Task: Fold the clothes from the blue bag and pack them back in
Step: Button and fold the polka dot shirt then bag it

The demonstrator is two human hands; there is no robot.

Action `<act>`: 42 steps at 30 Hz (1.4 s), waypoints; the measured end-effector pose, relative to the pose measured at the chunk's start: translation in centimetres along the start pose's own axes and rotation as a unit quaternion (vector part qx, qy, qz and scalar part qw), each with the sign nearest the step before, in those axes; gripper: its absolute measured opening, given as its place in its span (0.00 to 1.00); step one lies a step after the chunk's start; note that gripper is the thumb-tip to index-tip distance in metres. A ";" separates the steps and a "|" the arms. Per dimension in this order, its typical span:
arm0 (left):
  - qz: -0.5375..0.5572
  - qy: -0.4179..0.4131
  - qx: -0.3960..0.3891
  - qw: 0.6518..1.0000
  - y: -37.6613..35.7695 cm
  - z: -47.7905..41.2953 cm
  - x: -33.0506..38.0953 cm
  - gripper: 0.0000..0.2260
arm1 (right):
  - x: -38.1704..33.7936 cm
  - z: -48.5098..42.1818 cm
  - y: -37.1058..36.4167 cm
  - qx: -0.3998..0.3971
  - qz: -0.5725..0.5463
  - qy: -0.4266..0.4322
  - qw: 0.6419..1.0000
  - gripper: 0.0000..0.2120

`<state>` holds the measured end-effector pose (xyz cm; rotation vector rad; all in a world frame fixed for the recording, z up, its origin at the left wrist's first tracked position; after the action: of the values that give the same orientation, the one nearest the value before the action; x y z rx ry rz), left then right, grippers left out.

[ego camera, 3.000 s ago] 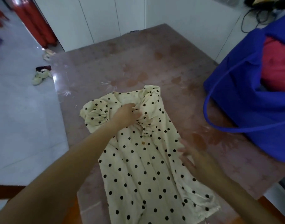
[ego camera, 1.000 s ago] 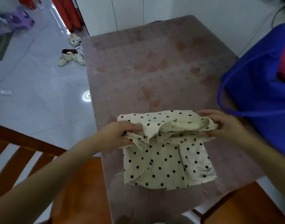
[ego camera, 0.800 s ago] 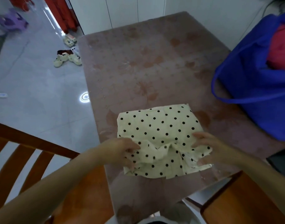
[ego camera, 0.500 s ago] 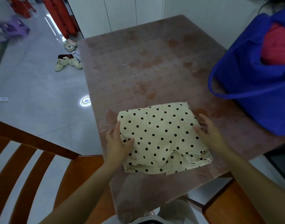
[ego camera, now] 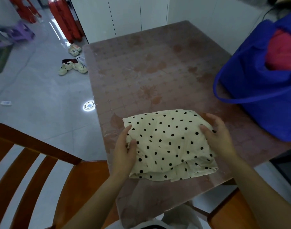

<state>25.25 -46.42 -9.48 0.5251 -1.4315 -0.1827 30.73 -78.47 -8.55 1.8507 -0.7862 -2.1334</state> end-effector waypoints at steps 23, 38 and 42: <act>-0.008 0.170 -0.025 0.985 -1.4 -0.4 -4.3 0.39 | -0.6 3.4 -5.5 -0.033 0.239 0.102 0.965 0.29; -0.039 0.022 -0.070 0.997 -3.1 -0.7 -1.3 0.33 | 4.6 2.7 -3.8 -0.044 0.042 -0.148 0.987 0.38; -0.075 -0.001 -0.133 0.988 -5.5 -0.4 0.0 0.26 | 0.9 4.2 -6.2 -0.128 0.045 -0.064 0.989 0.35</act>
<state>26.66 -51.07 -11.99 0.4125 -1.3446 -0.4869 27.63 -72.68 -12.18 1.5342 -0.5750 -2.1966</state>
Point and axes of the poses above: each hand's wrist, its own z-axis away from the middle knuckle, its own y-axis out of the back of the hand, x = y × z, the point moved 7 cm from there along -z, towards the middle knuckle
